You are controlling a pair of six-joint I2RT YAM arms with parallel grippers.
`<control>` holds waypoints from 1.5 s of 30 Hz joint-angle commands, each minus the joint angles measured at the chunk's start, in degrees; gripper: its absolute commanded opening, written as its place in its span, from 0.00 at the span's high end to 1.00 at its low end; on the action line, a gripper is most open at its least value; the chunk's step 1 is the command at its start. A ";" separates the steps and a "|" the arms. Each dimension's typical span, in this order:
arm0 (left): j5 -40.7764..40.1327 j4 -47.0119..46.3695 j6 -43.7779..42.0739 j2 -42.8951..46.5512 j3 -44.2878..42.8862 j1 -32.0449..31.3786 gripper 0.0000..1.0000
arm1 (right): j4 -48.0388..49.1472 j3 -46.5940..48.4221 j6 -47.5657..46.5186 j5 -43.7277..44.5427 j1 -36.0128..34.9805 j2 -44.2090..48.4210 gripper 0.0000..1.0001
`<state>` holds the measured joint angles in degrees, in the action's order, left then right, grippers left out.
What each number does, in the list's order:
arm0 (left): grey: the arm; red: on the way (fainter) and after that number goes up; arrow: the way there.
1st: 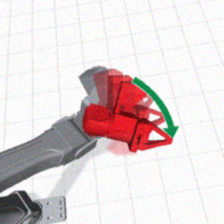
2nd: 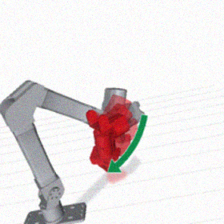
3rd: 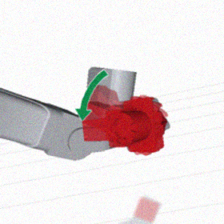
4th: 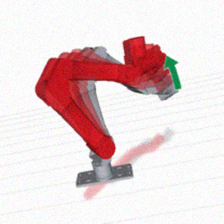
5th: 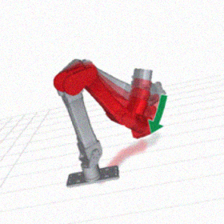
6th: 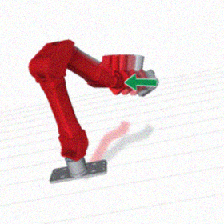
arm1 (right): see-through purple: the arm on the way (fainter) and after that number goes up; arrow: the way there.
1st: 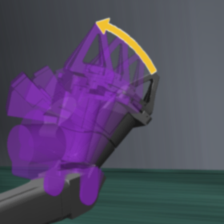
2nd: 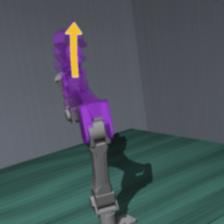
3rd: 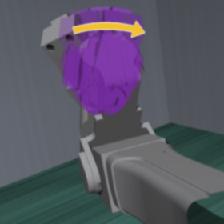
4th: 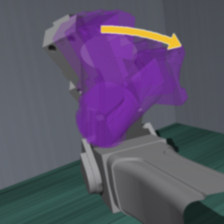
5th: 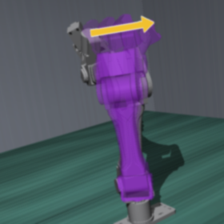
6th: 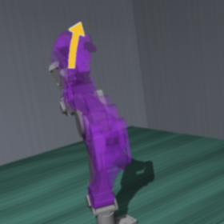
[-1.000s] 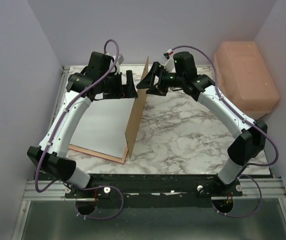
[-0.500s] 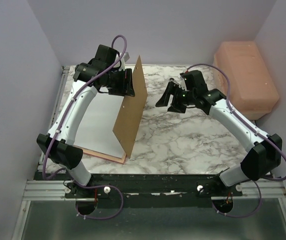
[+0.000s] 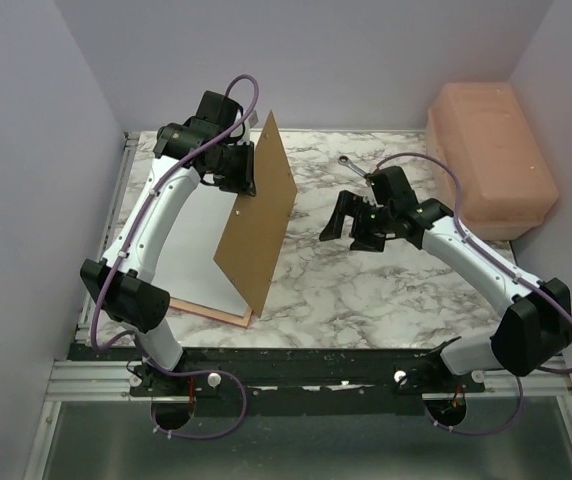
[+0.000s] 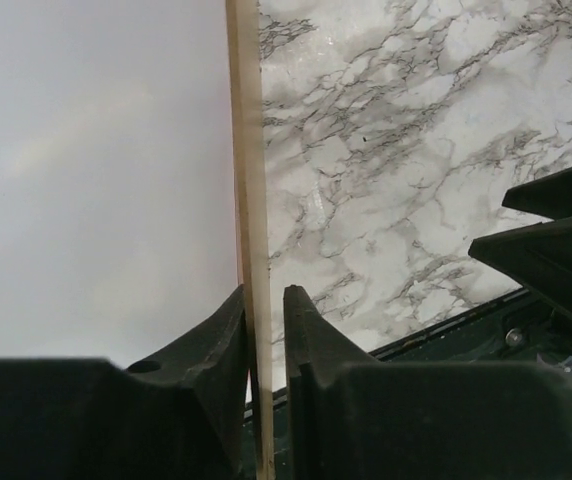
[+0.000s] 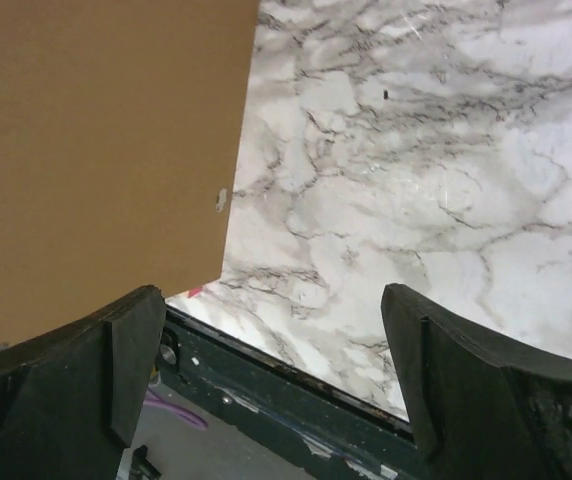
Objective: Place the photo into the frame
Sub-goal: Turn over the photo frame item at the center of the board.
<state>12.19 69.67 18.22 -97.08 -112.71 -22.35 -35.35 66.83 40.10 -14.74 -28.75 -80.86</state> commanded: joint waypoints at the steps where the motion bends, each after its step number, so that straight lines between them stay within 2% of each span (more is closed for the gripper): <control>1: -2.34 0.84 -0.90 -0.31 0.14 -0.02 0.87 | 1.93 -3.44 -1.69 1.56 0.19 2.76 0.00; 3: -2.49 0.73 -0.90 -0.31 0.61 -0.09 1.00 | 1.96 -4.43 -2.18 2.29 0.19 3.30 0.00; 10: -0.82 -2.09 0.42 3.11 2.80 0.10 1.00 | 2.21 -7.80 -3.21 3.06 0.19 5.97 0.00; 15: 8.37 -10.06 4.58 10.67 10.72 3.03 1.00 | 3.17 -10.97 -3.29 1.71 0.19 7.12 0.02; 22: 22.56 -27.81 13.53 28.05 32.51 15.77 1.00 | 6.24 -14.57 -2.57 -1.65 0.08 5.96 0.03; 28: 38.16 -41.22 22.76 40.05 46.29 32.66 1.00 | 11.10 -16.58 -0.73 -3.57 -1.08 2.62 0.05; 32: 43.39 -43.86 25.45 43.65 47.93 38.84 1.00 | 15.18 -16.44 1.23 -3.86 -3.37 -1.64 0.07; 37: 47.64 -48.34 29.61 46.87 47.69 45.54 1.00 | 17.79 -11.99 3.28 -2.57 -7.80 -10.89 0.12; 45: 47.12 -53.61 33.80 50.39 46.92 54.12 1.00 | 22.09 -3.51 6.85 -0.90 -13.43 -23.20 0.21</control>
<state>56.45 23.38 47.81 -49.17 -63.96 28.05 -17.85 59.16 44.31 -17.12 -40.45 -100.07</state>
